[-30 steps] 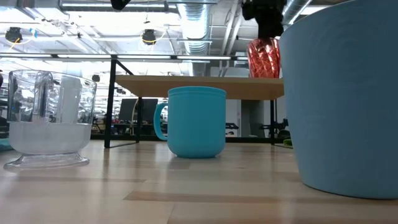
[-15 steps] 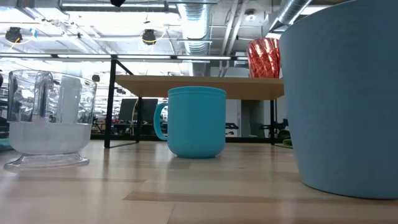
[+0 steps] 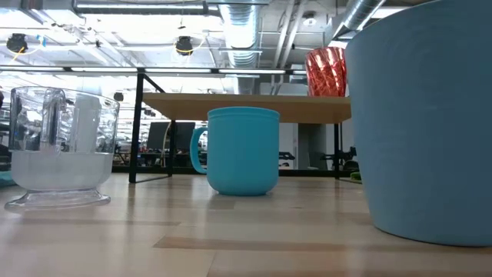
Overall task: Stack small to large cups/mugs on shelf
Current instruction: Put the blue cup on the shelf
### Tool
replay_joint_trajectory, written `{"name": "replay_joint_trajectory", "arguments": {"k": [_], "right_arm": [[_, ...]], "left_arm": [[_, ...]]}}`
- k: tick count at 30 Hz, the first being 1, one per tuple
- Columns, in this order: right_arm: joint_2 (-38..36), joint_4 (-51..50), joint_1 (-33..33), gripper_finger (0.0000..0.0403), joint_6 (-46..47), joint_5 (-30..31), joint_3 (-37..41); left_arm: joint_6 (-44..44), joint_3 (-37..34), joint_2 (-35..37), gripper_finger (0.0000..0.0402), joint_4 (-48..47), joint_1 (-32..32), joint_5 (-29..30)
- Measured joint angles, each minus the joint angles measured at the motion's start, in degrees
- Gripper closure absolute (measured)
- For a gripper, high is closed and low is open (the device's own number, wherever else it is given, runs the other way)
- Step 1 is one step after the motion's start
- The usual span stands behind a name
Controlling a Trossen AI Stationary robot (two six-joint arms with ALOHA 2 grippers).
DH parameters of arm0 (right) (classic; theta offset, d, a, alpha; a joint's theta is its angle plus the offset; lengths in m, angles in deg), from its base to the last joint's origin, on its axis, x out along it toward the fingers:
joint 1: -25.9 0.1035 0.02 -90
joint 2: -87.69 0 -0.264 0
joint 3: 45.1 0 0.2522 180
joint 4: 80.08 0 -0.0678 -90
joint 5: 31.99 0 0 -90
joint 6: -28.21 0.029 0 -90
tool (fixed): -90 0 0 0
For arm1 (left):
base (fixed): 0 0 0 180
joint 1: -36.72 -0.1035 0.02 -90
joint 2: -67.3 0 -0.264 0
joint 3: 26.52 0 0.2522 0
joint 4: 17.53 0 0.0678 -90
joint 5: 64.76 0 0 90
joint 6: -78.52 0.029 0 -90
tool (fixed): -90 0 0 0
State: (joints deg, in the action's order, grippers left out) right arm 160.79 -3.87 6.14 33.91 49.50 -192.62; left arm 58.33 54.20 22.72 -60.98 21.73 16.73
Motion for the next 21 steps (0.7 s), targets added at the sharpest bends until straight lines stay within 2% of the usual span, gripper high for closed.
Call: {"name": "replay_joint_trajectory", "arguments": {"k": [5,8,15,21], "right_arm": [[-4.9,0.1,3.5,0.0232,3.9,6.2,1.4],[-8.7,0.0,4.9,0.0232,6.4,9.0,6.7],[-21.1,2.7,5.8,0.0233,12.8,10.6,28.3],[-31.7,14.9,5.9,0.0233,17.0,7.6,48.8]], "left_arm": [[-0.1,0.0,0.7,0.0244,-1.9,0.0,0.1],[-0.1,0.0,0.8,0.0244,-3.4,0.0,0.2],[0.5,0.0,0.7,0.0244,-4.6,0.0,0.2],[1.7,0.0,0.7,0.0244,-7.7,0.0,0.7]]}}
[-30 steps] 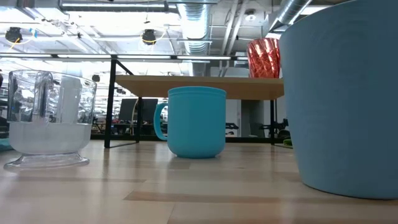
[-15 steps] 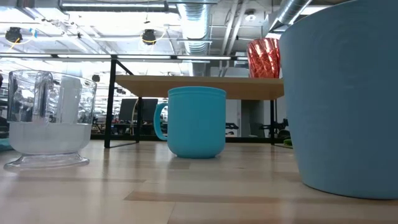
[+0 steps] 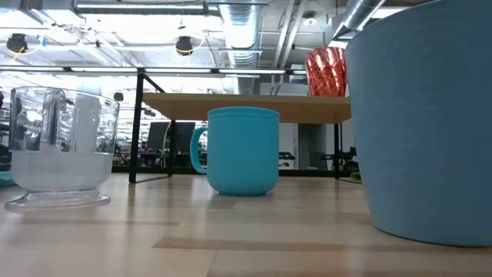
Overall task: Stack small to large cups/mugs on shelf
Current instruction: Put the blue cup on the shelf
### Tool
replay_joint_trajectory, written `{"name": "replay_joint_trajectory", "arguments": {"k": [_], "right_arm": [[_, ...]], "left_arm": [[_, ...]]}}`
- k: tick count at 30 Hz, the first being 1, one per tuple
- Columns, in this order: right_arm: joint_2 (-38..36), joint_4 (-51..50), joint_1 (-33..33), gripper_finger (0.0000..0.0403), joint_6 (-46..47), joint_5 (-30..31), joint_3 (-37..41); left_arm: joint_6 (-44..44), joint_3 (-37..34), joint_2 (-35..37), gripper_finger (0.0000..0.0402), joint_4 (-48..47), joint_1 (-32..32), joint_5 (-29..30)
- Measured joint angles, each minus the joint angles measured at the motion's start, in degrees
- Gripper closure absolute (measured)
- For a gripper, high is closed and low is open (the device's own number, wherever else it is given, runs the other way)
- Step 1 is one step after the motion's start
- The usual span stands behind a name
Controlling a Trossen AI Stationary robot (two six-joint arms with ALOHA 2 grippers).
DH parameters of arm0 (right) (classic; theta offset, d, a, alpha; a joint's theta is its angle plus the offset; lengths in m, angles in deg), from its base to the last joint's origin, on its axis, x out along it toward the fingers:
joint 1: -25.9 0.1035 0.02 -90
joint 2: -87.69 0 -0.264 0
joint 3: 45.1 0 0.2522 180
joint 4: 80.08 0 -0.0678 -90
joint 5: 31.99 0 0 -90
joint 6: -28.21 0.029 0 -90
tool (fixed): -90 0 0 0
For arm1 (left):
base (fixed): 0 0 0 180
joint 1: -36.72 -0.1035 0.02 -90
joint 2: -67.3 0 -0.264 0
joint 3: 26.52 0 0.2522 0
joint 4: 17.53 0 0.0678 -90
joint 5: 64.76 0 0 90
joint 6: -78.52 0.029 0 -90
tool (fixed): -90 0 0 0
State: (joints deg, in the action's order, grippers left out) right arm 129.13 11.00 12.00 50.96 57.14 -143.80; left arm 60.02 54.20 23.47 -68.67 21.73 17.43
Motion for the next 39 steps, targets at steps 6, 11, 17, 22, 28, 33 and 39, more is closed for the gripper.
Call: {"name": "replay_joint_trajectory", "arguments": {"k": [6,11,17,22,28,33,39], "right_arm": [[-9.0,12.0,0.0,0.0233,2.9,-5.7,16.9],[-14.2,23.6,0.1,0.0233,5.4,-11.1,27.0],[-16.6,30.3,1.0,0.0233,8.7,-14.0,33.7],[-14.9,35.9,6.7,0.0233,10.3,-14.5,37.9],[-10.2,42.2,16.1,0.0233,11.9,-12.3,41.8],[-5.2,45.1,24.3,0.0233,16.1,-9.0,41.8],[2.8,49.5,32.9,0.0233,23.3,-7.3,41.7]], "left_arm": [[0.0,-1.2,0.1,0.0244,-2.7,0.0,1.1],[-0.1,-4.9,2.0,0.0244,-1.8,0.0,1.0],[-4.4,-12.4,5.7,0.0244,3.2,0.0,1.0],[-7.9,-19.4,9.9,0.0244,8.6,0.1,1.0],[-13.0,-26.4,15.0,0.0244,14.4,1.3,1.0],[-14.7,-28.9,17.3,0.0244,17.0,2.8,2.5],[-13.6,-28.9,17.4,0.0244,18.1,4.4,3.6]]}}
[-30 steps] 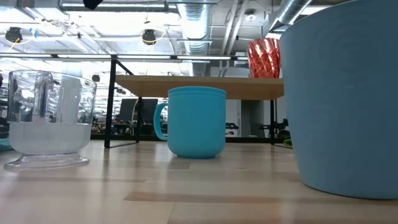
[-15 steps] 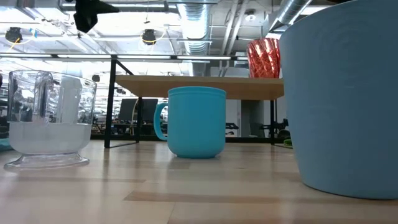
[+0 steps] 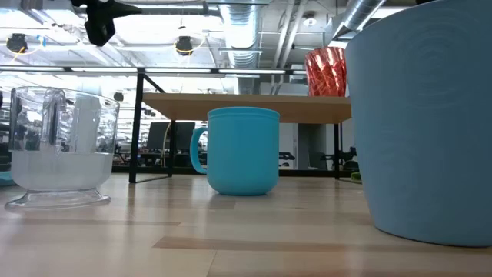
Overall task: Stack small to large cups/mugs on shelf
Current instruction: Put the blue cup on the shelf
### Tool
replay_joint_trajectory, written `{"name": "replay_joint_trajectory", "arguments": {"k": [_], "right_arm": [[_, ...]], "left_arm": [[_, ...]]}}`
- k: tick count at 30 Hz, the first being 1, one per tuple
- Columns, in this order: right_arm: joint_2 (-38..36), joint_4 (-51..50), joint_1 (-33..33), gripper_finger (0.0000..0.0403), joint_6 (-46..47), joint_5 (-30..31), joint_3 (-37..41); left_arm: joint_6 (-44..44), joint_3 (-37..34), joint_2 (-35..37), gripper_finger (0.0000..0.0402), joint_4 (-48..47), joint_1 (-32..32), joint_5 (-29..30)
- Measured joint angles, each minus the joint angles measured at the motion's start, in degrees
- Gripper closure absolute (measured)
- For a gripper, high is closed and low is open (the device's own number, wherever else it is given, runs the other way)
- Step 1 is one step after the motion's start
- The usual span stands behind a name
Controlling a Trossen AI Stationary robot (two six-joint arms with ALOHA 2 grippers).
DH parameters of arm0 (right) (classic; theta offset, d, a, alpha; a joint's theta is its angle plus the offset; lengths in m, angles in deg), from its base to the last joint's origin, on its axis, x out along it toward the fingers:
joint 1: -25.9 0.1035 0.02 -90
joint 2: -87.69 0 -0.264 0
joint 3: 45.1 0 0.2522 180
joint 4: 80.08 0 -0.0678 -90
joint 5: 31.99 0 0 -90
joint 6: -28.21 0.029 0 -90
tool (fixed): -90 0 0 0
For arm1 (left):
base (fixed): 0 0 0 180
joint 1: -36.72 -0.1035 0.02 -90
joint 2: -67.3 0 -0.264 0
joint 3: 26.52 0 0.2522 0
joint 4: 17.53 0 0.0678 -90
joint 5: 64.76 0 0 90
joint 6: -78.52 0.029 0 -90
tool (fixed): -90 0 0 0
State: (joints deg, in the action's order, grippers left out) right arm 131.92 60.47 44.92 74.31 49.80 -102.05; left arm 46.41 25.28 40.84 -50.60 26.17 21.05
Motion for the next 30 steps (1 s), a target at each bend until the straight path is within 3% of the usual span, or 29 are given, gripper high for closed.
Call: {"name": "replay_joint_trajectory", "arguments": {"k": [10,21,30], "right_arm": [[17.8,1.3,7.0,0.0233,8.1,0.8,-6.9],[37.0,-13.6,9.0,0.0233,7.4,0.8,-22.7],[48.3,-21.6,9.0,0.0227,6.8,2.7,-30.4]], "left_arm": [[1.5,0.0,0.0,0.0244,-0.1,1.7,-1.6],[2.5,0.0,0.0,0.0244,-0.1,1.8,-4.5],[4.1,0.0,0.0,0.0244,-0.5,1.8,-7.4]]}}
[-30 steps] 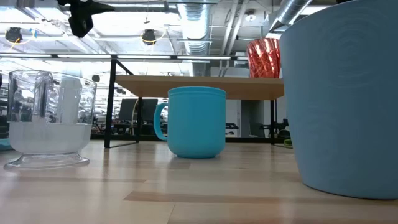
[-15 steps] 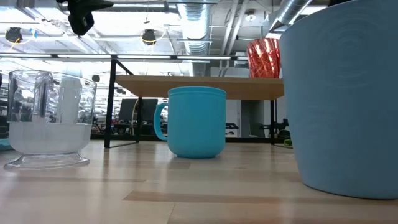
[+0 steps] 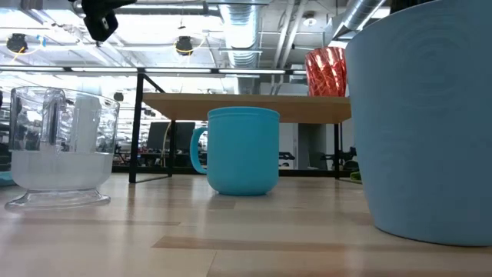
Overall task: Stack small to large cups/mugs on shelf
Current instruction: Put the blue cup on the shelf
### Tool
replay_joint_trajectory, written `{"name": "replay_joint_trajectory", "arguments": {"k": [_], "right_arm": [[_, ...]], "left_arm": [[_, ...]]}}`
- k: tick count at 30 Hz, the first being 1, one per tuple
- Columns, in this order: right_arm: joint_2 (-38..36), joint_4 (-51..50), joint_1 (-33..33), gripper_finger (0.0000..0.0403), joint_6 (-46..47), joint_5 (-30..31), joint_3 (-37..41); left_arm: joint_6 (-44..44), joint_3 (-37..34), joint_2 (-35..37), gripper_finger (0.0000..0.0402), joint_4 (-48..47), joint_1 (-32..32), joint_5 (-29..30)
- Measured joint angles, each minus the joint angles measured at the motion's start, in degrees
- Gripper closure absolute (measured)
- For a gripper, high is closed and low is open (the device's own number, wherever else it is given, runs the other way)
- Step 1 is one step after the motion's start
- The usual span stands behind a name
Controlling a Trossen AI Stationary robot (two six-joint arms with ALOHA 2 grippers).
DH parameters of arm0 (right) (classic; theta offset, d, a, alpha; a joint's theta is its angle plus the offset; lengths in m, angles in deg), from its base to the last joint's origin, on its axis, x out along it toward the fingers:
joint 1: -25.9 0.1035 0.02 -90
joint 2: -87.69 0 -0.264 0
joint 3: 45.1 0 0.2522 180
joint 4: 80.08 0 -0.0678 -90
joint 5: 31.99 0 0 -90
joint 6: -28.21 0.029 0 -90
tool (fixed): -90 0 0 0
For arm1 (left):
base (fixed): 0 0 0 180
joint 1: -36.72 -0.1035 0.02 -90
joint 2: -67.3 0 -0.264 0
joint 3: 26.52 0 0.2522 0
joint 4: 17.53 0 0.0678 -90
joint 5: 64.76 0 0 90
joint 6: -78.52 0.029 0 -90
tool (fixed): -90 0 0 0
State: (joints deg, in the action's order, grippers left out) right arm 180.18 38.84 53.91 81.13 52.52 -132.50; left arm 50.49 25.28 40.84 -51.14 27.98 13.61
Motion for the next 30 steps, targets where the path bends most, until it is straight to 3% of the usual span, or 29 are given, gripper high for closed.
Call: {"name": "replay_joint_trajectory", "arguments": {"k": [8,13,24,30], "right_arm": [[5.4,-0.3,-1.1,0.0182,-0.5,0.0,-2.4],[7.8,0.7,-1.6,0.0175,-0.9,-0.1,-2.8],[10.0,2.7,-1.8,0.0191,-1.9,-0.4,-2.8],[10.0,2.4,-1.6,0.0238,-3.2,0.0,-2.8]], "left_arm": [[0.9,0.0,0.4,0.0244,-0.2,0.0,-1.4],[1.1,0.0,1.1,0.0244,-0.5,0.0,-1.6],[1.3,0.0,2.6,0.0244,-0.4,0.0,-1.3],[1.3,0.0,2.6,0.0244,-0.2,0.0,-1.1]]}}
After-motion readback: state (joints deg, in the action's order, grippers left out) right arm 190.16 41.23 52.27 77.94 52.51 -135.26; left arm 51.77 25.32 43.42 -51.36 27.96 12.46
